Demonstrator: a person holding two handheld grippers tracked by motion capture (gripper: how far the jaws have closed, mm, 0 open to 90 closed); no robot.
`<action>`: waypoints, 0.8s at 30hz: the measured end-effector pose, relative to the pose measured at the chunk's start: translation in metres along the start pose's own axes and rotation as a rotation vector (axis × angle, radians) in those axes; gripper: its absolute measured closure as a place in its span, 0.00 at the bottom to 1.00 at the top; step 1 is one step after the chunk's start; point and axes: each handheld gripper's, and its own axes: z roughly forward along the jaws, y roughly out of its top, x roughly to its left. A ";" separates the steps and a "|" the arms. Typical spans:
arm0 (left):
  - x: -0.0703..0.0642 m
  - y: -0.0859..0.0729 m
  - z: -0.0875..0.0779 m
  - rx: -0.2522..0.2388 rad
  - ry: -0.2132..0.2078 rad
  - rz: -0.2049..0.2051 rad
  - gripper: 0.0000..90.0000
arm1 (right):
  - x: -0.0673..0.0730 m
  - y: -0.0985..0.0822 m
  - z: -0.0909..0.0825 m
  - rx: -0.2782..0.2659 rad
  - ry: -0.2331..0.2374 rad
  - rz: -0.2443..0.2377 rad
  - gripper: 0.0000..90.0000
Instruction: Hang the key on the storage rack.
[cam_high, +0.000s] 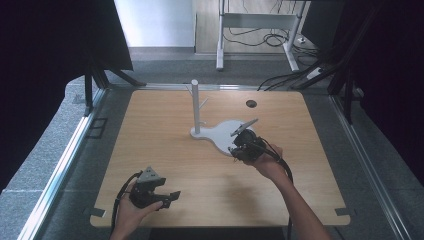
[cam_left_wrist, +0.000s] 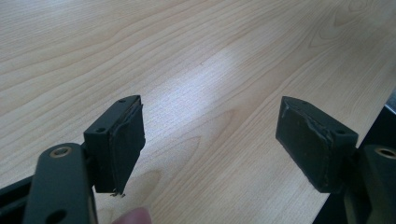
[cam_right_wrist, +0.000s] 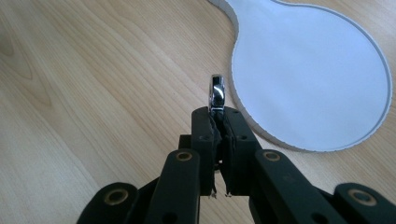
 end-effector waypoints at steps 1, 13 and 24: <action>0.000 0.000 0.000 0.001 0.001 0.000 0.27 | -0.001 0.000 0.000 0.001 -0.002 -0.001 0.93; 0.000 0.000 0.000 -0.002 0.002 -0.001 0.27 | -0.004 0.011 -0.001 -0.018 -0.003 0.005 0.93; 0.000 0.000 -0.001 -0.002 0.001 0.000 0.27 | -0.006 0.022 -0.002 -0.020 -0.006 0.004 0.93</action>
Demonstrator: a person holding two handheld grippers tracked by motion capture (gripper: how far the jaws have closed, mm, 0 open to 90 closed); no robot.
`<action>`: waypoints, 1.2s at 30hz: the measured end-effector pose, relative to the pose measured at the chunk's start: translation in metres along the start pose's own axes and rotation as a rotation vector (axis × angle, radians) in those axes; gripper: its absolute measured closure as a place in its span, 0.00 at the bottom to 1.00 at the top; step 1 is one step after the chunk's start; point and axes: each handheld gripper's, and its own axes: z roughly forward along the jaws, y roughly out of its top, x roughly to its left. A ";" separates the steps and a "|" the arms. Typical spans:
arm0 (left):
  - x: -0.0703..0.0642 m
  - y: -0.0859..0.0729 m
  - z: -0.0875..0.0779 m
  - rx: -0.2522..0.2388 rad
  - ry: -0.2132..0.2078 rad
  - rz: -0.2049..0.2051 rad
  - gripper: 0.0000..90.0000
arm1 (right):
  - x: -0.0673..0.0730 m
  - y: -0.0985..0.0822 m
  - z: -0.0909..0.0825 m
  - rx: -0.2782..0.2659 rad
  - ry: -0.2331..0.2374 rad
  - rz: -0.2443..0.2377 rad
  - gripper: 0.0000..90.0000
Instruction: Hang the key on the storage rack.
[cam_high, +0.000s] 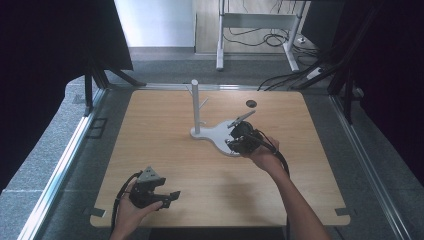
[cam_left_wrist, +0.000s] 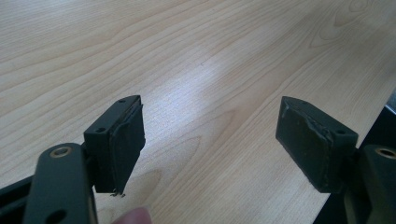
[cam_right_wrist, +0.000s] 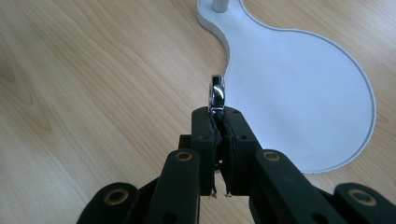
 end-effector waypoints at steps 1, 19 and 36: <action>0.000 0.000 0.000 0.000 0.000 0.001 0.27 | -0.001 0.002 0.001 -0.004 0.001 -0.002 0.93; 0.000 0.000 0.000 0.003 -0.001 -0.001 0.27 | -0.013 0.018 0.012 -0.006 -0.002 0.038 0.93; 0.000 0.000 0.002 0.011 -0.003 0.002 0.27 | -0.025 0.031 0.022 -0.018 -0.005 0.070 0.93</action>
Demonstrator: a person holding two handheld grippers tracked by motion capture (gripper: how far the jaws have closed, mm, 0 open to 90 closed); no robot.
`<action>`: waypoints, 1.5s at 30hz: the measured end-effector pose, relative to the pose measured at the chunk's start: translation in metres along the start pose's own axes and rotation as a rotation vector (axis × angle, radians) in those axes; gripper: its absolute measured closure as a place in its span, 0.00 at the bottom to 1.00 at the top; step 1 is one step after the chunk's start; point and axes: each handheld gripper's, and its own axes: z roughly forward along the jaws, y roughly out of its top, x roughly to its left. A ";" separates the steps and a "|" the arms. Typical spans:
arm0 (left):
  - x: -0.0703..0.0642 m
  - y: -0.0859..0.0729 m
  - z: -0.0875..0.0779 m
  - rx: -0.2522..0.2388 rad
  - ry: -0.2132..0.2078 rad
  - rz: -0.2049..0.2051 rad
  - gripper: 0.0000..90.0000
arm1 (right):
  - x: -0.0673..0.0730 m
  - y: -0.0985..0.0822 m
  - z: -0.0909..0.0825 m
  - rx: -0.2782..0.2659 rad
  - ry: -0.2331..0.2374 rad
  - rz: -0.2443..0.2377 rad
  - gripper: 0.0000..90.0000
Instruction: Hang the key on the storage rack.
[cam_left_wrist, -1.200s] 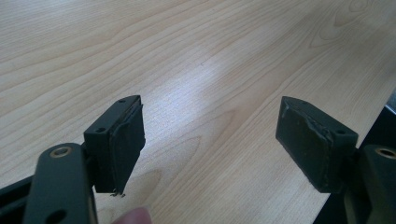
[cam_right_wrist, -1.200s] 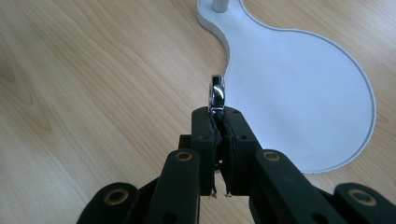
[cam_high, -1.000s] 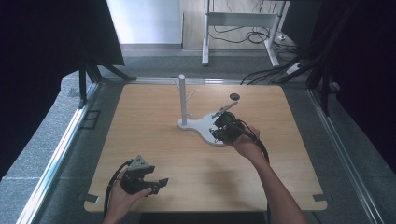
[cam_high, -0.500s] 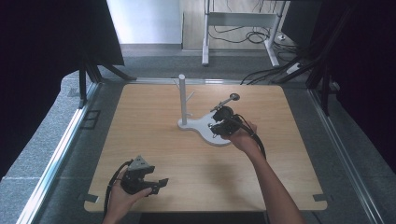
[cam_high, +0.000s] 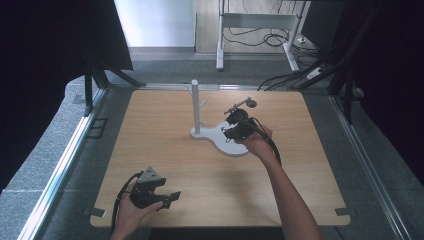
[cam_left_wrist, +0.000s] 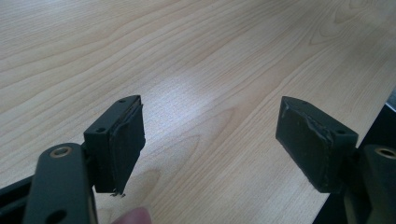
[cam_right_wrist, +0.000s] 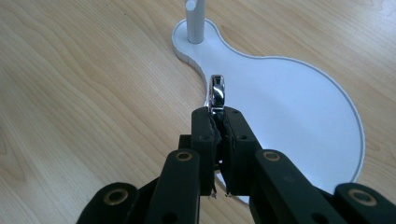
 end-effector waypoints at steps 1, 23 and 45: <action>0.000 0.000 0.000 0.000 0.000 -0.001 0.27 | 0.000 0.002 0.001 -0.001 0.000 -0.001 0.93; 0.001 0.000 -0.003 -0.011 -0.003 -0.005 0.27 | -0.009 0.030 0.016 0.002 0.001 0.026 0.93; 0.002 -0.001 -0.002 -0.008 -0.003 -0.009 0.27 | -0.029 0.056 0.020 -0.041 -0.007 0.074 0.93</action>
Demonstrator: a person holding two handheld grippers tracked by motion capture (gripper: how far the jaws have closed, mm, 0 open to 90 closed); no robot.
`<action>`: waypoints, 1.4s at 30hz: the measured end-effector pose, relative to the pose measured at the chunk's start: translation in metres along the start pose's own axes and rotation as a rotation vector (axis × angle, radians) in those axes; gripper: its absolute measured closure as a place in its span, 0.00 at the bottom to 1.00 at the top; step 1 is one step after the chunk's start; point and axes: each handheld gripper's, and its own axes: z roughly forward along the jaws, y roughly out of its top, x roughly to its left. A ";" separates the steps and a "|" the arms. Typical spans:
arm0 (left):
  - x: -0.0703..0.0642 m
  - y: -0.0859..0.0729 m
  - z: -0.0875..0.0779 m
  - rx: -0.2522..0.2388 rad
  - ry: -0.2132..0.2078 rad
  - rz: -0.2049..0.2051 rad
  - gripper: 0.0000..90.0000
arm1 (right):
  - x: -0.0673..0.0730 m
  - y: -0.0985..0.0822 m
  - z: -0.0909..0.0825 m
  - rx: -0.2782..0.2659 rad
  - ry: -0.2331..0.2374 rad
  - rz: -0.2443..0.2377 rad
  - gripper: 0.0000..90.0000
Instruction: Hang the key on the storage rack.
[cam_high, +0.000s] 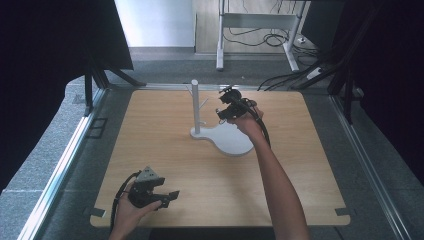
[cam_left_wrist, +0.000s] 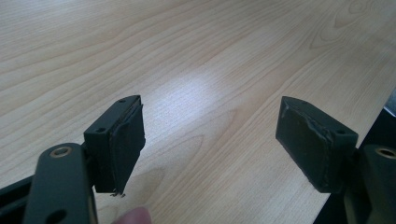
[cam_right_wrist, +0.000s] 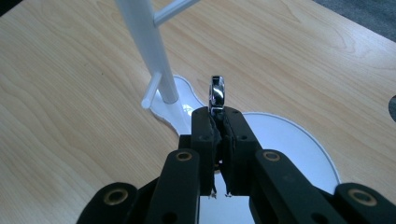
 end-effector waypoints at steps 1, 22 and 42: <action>-0.001 0.000 0.000 0.001 -0.003 0.003 0.27 | 0.000 0.002 0.002 0.003 0.000 0.000 0.93; -0.003 0.001 0.001 0.001 -0.006 0.006 0.27 | -0.006 0.016 0.015 0.009 -0.008 0.009 0.93; 0.001 0.000 -0.003 -0.009 -0.011 -0.001 0.27 | -0.003 0.042 0.027 0.014 -0.035 -0.003 0.93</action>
